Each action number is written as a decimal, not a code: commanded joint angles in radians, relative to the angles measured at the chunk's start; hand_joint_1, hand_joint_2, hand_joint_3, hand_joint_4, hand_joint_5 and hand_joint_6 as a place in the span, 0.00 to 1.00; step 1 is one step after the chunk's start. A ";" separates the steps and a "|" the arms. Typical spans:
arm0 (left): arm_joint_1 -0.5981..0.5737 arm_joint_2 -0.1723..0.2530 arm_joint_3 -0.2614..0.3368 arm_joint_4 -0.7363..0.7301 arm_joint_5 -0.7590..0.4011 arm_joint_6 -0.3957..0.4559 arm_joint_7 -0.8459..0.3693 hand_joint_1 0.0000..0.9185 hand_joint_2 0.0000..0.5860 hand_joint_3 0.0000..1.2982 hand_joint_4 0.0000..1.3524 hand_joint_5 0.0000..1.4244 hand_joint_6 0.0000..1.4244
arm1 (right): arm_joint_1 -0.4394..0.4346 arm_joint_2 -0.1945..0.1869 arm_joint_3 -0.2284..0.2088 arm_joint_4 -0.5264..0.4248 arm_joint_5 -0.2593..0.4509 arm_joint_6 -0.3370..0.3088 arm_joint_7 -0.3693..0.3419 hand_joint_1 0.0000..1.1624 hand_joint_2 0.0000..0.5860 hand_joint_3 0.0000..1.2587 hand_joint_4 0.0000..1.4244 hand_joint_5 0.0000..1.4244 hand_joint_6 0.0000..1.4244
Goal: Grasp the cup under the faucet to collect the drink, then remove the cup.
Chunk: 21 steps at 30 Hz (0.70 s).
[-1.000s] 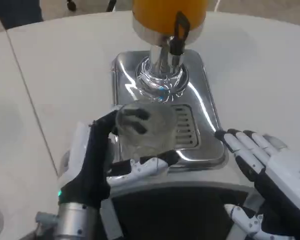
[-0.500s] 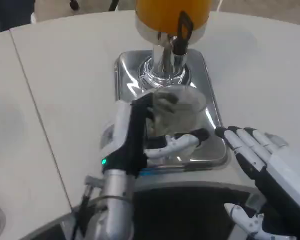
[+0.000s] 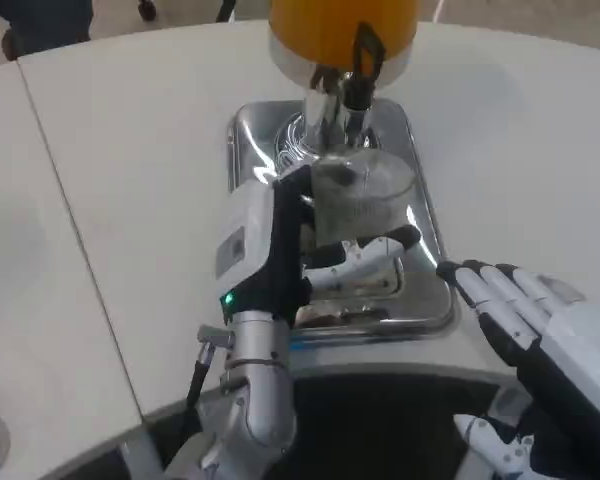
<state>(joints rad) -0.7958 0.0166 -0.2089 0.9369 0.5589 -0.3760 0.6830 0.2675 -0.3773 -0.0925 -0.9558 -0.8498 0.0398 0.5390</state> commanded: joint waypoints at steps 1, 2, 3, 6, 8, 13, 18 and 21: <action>-0.033 0.007 -0.023 0.054 0.009 -0.026 0.065 0.77 0.15 0.83 0.82 0.98 1.00 | -0.006 0.011 0.016 -0.013 -0.015 0.010 0.021 0.24 0.93 0.00 0.00 0.00 0.02; -0.034 0.015 -0.033 0.062 0.021 -0.028 0.088 0.77 0.16 0.81 0.82 0.97 1.00 | -0.011 0.014 0.020 -0.009 -0.015 0.010 0.019 0.23 0.93 0.00 0.00 0.00 0.02; -0.034 0.024 -0.045 0.067 0.038 -0.028 0.114 0.77 0.17 0.78 0.83 0.96 1.00 | -0.014 0.016 0.022 -0.007 -0.015 0.010 0.018 0.23 0.93 0.00 0.00 0.00 0.02; -0.032 0.041 -0.072 0.081 0.062 -0.030 0.164 0.74 0.19 0.71 0.84 0.91 1.00 | -0.026 0.016 0.021 -0.002 -0.016 0.017 0.024 0.23 0.94 0.00 0.00 0.00 0.02; -0.024 0.051 -0.084 0.083 0.066 -0.029 0.179 0.71 0.19 0.59 0.72 0.84 0.97 | -0.034 0.013 0.020 0.000 -0.014 0.021 0.030 0.23 0.94 0.00 0.00 0.00 0.02; -0.012 0.062 -0.111 0.088 0.058 -0.019 0.163 0.58 0.15 0.32 0.35 0.61 0.80 | -0.046 0.018 0.030 -0.002 -0.018 0.034 0.042 0.23 0.94 0.00 0.00 0.00 0.02; -0.014 0.071 -0.115 0.087 0.037 -0.036 0.129 0.50 0.14 0.16 0.16 0.49 0.62 | -0.044 0.026 0.039 -0.002 -0.026 0.036 0.039 0.22 0.93 0.00 0.00 0.00 0.02; -0.015 0.078 -0.121 0.081 0.039 -0.037 0.113 0.48 0.14 0.12 0.11 0.46 0.58 | -0.043 0.030 0.043 -0.001 -0.027 0.034 0.034 0.21 0.93 0.00 0.00 0.00 0.02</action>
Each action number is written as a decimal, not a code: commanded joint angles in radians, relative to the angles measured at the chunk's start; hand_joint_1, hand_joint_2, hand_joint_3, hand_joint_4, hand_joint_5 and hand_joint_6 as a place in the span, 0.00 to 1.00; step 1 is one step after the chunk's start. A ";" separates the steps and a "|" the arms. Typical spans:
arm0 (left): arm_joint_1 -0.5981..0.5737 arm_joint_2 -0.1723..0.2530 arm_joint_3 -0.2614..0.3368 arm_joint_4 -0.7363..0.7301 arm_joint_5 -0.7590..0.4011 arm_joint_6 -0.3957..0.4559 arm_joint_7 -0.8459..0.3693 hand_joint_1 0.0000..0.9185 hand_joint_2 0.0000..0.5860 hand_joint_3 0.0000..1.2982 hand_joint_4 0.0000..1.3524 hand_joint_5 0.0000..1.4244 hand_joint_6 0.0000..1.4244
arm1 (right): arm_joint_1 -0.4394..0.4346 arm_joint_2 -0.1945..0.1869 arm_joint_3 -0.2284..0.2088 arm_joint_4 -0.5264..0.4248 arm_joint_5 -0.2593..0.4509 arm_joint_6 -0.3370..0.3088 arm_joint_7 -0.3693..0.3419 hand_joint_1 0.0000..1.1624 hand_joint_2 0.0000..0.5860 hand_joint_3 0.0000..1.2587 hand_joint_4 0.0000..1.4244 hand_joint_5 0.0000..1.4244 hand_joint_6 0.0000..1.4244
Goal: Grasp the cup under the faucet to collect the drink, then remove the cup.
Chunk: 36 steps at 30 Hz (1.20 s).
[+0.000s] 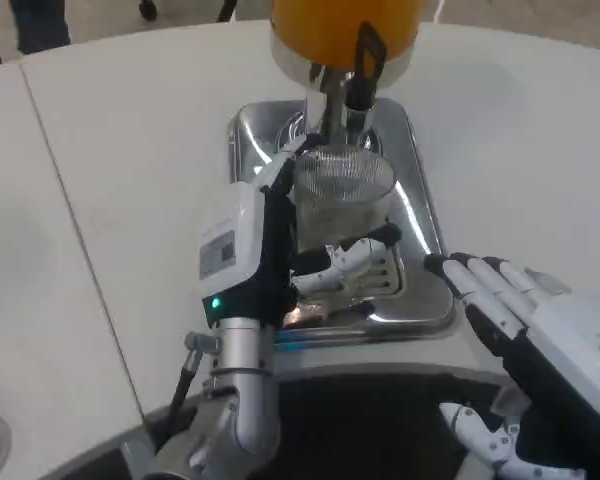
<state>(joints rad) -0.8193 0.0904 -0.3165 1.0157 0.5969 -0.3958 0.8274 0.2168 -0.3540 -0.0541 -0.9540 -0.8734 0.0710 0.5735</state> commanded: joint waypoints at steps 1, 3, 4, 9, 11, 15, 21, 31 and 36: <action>0.010 0.005 -0.013 0.000 0.001 -0.019 -0.034 0.48 0.13 0.12 0.11 0.45 0.57 | 0.008 0.008 0.006 -0.002 -0.003 0.002 -0.001 0.21 0.93 0.00 0.00 0.00 0.02; 0.012 0.006 -0.014 -0.004 -0.002 -0.022 -0.036 0.48 0.13 0.11 0.09 0.44 0.55 | 0.008 0.009 0.008 0.002 -0.004 0.001 -0.004 0.20 0.93 0.00 0.00 0.00 0.03; 0.013 0.008 -0.013 -0.005 -0.003 -0.024 -0.040 0.48 0.13 0.10 0.08 0.43 0.53 | 0.007 0.011 0.010 0.004 -0.004 0.002 -0.005 0.20 0.93 0.00 0.00 0.00 0.03; 0.024 0.015 -0.010 -0.016 -0.012 -0.032 -0.056 0.47 0.13 0.05 0.02 0.36 0.43 | -0.011 0.013 0.021 0.026 -0.005 0.000 -0.011 0.20 0.93 0.00 0.00 0.00 0.03; 0.030 0.017 -0.010 -0.024 -0.013 -0.031 -0.056 0.47 0.12 0.04 0.01 0.35 0.40 | -0.019 0.019 0.029 0.039 -0.009 0.002 -0.020 0.20 0.93 0.00 0.00 0.00 0.03; 0.049 0.033 -0.006 -0.055 -0.011 -0.023 -0.065 0.44 0.11 0.00 0.00 0.30 0.32 | -0.035 0.030 0.041 0.064 -0.009 0.001 -0.040 0.19 0.93 0.00 0.00 0.00 0.03; 0.095 0.065 0.023 -0.141 -0.026 -0.012 -0.097 0.32 0.09 0.00 0.00 0.29 0.29 | -0.038 0.067 0.053 0.083 0.001 0.020 -0.070 0.19 0.93 0.00 0.00 0.00 0.03; 0.266 0.160 0.092 -0.468 -0.033 0.056 -0.192 0.30 0.07 0.00 0.00 0.27 0.26 | -0.036 0.079 0.074 0.069 0.032 0.009 -0.097 0.19 0.93 0.01 0.00 0.00 0.03; 0.342 0.226 0.131 -0.607 0.021 0.102 -0.190 0.17 0.07 0.00 0.01 0.24 0.18 | -0.007 0.144 0.056 0.017 0.113 0.070 -0.106 0.18 0.93 0.01 0.00 0.00 0.03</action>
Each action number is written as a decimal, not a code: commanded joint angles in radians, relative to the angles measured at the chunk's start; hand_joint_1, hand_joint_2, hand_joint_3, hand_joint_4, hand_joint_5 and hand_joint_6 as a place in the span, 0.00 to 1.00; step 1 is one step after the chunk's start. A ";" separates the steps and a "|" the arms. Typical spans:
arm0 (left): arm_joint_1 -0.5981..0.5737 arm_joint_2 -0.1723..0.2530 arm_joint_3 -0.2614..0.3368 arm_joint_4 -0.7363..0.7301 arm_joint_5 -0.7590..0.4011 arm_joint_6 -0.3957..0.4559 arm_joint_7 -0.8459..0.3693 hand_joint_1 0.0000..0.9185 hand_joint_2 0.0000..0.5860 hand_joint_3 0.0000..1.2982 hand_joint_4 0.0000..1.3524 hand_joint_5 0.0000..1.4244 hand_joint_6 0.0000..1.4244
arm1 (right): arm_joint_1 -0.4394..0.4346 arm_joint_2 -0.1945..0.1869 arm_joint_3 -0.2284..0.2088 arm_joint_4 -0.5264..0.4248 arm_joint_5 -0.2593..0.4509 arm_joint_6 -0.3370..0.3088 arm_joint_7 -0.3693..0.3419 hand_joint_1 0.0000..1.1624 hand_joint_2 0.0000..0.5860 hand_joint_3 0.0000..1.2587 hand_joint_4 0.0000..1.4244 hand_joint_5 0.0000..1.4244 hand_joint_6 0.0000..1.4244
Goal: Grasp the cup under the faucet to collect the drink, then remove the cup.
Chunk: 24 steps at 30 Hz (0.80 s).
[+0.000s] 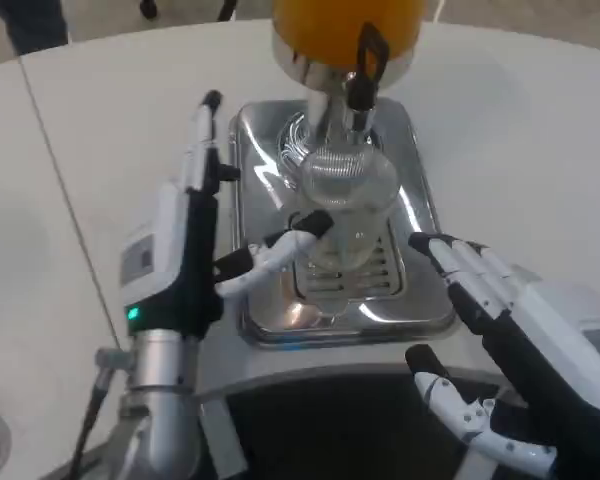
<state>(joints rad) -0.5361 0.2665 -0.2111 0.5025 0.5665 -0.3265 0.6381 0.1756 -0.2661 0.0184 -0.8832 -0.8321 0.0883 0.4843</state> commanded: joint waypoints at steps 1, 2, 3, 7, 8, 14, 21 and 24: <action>0.071 0.065 0.034 -0.115 0.062 0.040 -0.002 0.11 0.08 0.00 0.01 0.23 0.17 | 0.040 0.068 -0.021 -0.066 0.082 0.064 -0.020 0.18 0.93 0.01 0.00 0.00 0.03; 0.091 0.095 0.046 -0.153 0.077 0.053 -0.016 0.07 0.07 0.00 0.00 0.22 0.16 | 0.043 0.073 -0.024 -0.075 0.086 0.070 -0.020 0.18 0.94 0.01 0.00 0.00 0.04; 0.106 0.115 0.055 -0.181 0.087 0.063 -0.028 0.03 0.07 0.00 0.00 0.21 0.16 | 0.041 0.079 -0.028 -0.087 0.096 0.078 -0.020 0.19 0.94 0.01 0.00 0.00 0.04; 0.206 0.219 0.087 -0.349 0.137 0.128 -0.147 0.00 0.07 0.00 0.00 0.19 0.14 | -0.002 0.100 -0.023 -0.113 0.115 0.121 -0.014 0.19 0.94 0.01 0.00 0.00 0.04; 0.229 0.236 0.095 -0.386 0.144 0.145 -0.179 0.00 0.06 0.00 0.00 0.17 0.12 | -0.022 0.114 -0.019 -0.108 0.125 0.140 -0.019 0.19 0.94 0.01 0.00 0.00 0.04; 0.408 0.300 0.131 -0.631 0.244 0.259 -0.335 0.00 0.06 0.00 0.00 0.05 0.06 | -0.192 0.171 -0.008 0.003 0.150 0.233 -0.073 0.20 0.95 0.01 0.00 0.00 0.04; 0.603 0.308 0.154 -0.824 0.309 0.313 -0.465 0.00 0.11 0.00 0.00 0.00 0.00 | -0.392 0.228 0.014 0.195 0.222 0.284 -0.170 0.23 0.96 0.01 0.00 0.00 0.04; 0.660 0.287 0.150 -0.843 0.337 0.316 -0.456 0.00 0.11 0.00 0.00 0.00 0.00 | -0.444 0.212 0.003 0.223 0.273 0.277 -0.178 0.24 0.97 0.01 0.00 0.00 0.04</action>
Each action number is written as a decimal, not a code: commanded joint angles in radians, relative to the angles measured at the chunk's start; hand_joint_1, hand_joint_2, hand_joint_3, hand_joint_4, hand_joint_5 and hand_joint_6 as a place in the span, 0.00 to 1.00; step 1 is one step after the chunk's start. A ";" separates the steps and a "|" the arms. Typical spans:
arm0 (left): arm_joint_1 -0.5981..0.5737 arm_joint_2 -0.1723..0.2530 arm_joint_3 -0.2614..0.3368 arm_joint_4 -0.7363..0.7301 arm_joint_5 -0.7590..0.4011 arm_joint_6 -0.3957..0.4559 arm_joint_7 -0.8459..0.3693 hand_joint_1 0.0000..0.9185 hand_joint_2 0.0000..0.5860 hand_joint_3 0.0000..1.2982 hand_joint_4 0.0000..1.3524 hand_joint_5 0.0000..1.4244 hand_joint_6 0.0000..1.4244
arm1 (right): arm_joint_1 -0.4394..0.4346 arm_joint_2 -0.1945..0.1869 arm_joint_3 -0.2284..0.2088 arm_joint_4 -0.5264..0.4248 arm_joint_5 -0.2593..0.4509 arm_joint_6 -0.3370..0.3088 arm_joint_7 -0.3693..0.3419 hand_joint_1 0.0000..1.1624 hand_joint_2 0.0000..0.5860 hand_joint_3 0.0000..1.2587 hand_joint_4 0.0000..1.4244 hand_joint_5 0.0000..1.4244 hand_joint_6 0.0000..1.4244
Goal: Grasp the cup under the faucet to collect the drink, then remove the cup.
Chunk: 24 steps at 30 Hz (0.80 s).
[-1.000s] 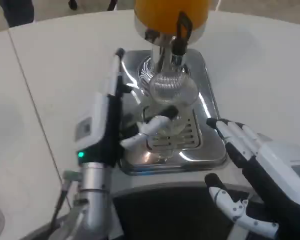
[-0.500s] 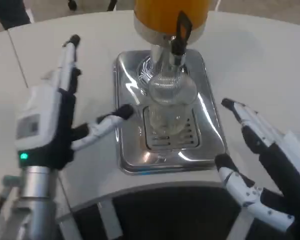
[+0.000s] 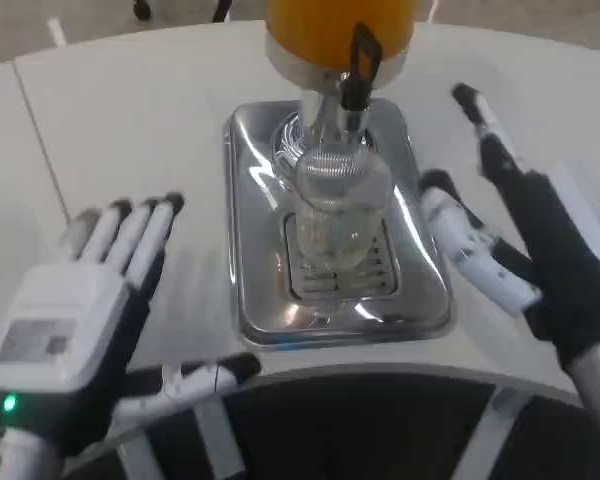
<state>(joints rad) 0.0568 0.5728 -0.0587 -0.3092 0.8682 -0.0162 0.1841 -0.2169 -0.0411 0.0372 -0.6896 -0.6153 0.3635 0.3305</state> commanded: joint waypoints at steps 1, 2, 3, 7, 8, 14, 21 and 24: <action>0.077 -0.022 -0.006 -0.028 0.047 0.008 -0.001 0.00 0.11 0.00 0.00 0.00 0.00 | -0.068 -0.018 -0.017 0.036 0.072 -0.009 -0.032 0.24 0.97 0.01 0.00 0.00 0.04; 0.092 -0.027 -0.009 -0.025 0.055 0.014 -0.001 0.00 0.11 0.00 0.00 0.00 0.00 | -0.079 -0.021 -0.017 0.041 0.084 -0.016 -0.039 0.25 0.97 0.00 0.00 0.00 0.03; 0.102 -0.033 -0.009 -0.024 0.062 0.017 -0.003 0.00 0.11 0.00 0.00 0.00 0.00 | -0.089 -0.024 -0.014 0.049 0.098 -0.021 -0.046 0.25 0.97 0.00 0.00 0.00 0.03; 0.140 -0.042 -0.006 -0.034 0.076 0.013 -0.003 0.00 0.12 0.00 0.00 0.00 0.00 | -0.102 -0.029 0.000 0.052 0.178 -0.034 -0.042 0.25 0.96 0.00 0.00 0.00 0.04; 0.144 -0.042 -0.005 -0.035 0.076 0.010 -0.001 0.00 0.12 0.00 0.00 0.00 0.00 | -0.100 -0.024 0.007 0.032 0.188 -0.022 -0.043 0.25 0.96 0.00 0.00 0.00 0.04; 0.130 -0.041 0.025 -0.025 0.057 0.010 -0.008 0.00 0.12 0.00 0.00 0.00 0.00 | -0.082 -0.020 0.040 -0.079 0.205 0.057 -0.041 0.26 0.96 0.00 0.00 0.00 0.04; 0.135 -0.047 0.028 -0.028 0.044 -0.002 0.000 0.00 0.13 0.00 0.00 0.00 0.00 | -0.040 0.007 0.074 -0.157 0.179 0.113 -0.103 0.26 0.95 0.00 0.00 0.00 0.04; 0.138 -0.055 0.027 -0.024 0.039 -0.006 0.003 0.00 0.14 0.00 0.00 0.00 0.00 | -0.026 -0.007 0.090 -0.156 0.152 0.102 -0.125 0.26 0.95 0.00 0.00 0.00 0.04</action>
<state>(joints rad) 0.1832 0.5302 -0.0284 -0.3331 0.9114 -0.0103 0.1842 -0.2596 -0.0363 0.1203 -0.8347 -0.4459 0.4696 0.2263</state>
